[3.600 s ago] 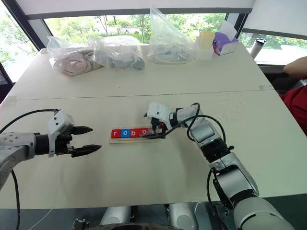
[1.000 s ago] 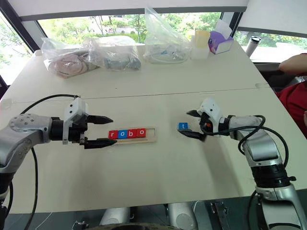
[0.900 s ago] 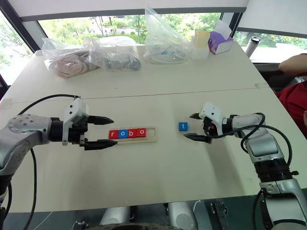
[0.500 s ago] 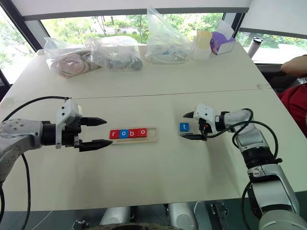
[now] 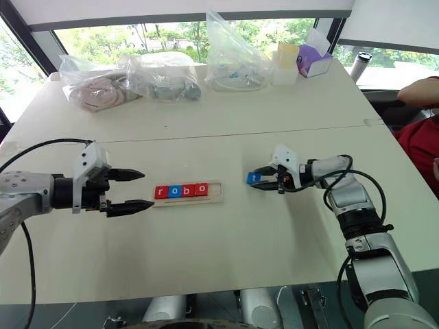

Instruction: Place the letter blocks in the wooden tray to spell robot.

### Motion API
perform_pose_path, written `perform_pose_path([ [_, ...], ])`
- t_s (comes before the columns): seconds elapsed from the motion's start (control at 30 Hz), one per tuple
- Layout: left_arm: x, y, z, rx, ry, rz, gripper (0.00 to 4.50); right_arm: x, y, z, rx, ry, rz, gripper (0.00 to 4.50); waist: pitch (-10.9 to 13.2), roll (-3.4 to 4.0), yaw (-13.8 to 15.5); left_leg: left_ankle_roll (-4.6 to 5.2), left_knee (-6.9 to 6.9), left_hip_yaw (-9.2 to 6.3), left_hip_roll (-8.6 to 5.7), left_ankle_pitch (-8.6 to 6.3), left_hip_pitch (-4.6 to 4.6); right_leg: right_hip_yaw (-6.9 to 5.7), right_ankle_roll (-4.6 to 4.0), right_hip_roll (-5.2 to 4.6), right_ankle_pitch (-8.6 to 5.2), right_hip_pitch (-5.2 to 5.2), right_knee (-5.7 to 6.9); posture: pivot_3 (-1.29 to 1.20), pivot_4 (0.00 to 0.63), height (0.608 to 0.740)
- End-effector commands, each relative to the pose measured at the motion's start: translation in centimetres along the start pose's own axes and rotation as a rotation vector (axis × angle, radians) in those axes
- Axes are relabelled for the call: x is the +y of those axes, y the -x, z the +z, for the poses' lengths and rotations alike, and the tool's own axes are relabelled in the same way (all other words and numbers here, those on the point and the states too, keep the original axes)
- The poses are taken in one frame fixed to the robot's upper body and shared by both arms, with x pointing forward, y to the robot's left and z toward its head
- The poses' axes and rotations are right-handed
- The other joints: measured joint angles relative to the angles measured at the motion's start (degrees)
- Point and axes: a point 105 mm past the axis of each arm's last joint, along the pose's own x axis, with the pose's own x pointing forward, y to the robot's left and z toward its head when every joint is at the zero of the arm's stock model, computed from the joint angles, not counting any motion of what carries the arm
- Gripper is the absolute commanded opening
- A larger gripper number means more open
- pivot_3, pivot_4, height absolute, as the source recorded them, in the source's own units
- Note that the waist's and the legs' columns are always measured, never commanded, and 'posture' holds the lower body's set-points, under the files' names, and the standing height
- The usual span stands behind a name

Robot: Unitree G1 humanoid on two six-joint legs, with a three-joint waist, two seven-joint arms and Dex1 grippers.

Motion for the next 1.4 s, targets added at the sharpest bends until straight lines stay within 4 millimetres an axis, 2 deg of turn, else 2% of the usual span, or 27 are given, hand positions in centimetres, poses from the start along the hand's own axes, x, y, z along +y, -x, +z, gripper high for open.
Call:
perform_pose_path([
  [0.03,-0.4,0.6,0.3,0.009,-0.024,-0.031,4.5,0.2,-2.5,3.2,-0.008,0.101,-0.005,1.17,0.0,0.0,0.0,0.0,0.0,-0.02,0.0,0.0,0.0,0.0,0.01,0.0,-0.01,0.0,0.0,0.0,0.15,0.74],
  [0.1,-0.6,0.5,0.0,0.025,-0.031,-0.039,4.5,0.9,-4.1,4.6,-0.024,0.129,0.007,1.17,0.0,0.0,-0.13,0.0,0.0,-0.01,0.02,0.0,-0.01,0.0,0.02,0.02,-0.02,-0.03,-0.01,0.0,0.15,0.74],
  [0.2,-0.4,0.2,0.1,0.015,-0.034,-0.021,4.5,1.8,-4.9,5.2,-0.03,0.161,0.028,1.17,0.0,0.02,0.31,0.0,-0.01,-0.04,0.03,0.0,-0.03,0.0,0.03,0.02,-0.02,-0.05,0.01,0.0,0.15,0.74],
  [0.3,-0.5,0.0,0.2,0.001,-0.03,-0.013,4.5,2.7,-5.2,5.0,-0.021,0.186,0.06,1.17,0.0,0.01,1.13,-0.03,0.03,-0.06,-0.02,0.02,-0.12,-0.06,-0.01,-0.07,0.0,-0.04,-0.07,0.0,0.15,0.74],
  [0.87,-0.5,-0.5,-0.2,-0.032,-0.011,0.025,4.5,3.3,-6.2,4.1,0.011,0.179,0.131,1.17,0.0,0.01,1.45,-0.03,0.05,0.01,0.0,0.02,-0.07,-0.04,-0.01,-0.03,0.03,-0.04,-0.05,0.0,0.15,0.74],
  [1.33,-0.4,-0.7,-0.4,-0.045,-0.001,0.045,4.5,2.6,-7.4,3.5,-0.009,0.147,0.103,1.17,-0.01,-0.01,1.37,-0.03,0.06,0.02,-0.01,0.02,-0.06,-0.03,-0.02,-0.03,0.04,-0.03,-0.04,0.0,0.15,0.74],
  [1.4,-0.4,-0.7,-0.4,-0.046,-0.001,0.05,4.5,2.8,-7.4,3.4,-0.01,0.139,0.113,2.24,-0.01,-0.01,1.36,-0.03,0.05,0.01,0.0,0.02,-0.05,-0.03,-0.02,-0.03,0.04,-0.03,-0.03,0.0,0.15,0.74],
])
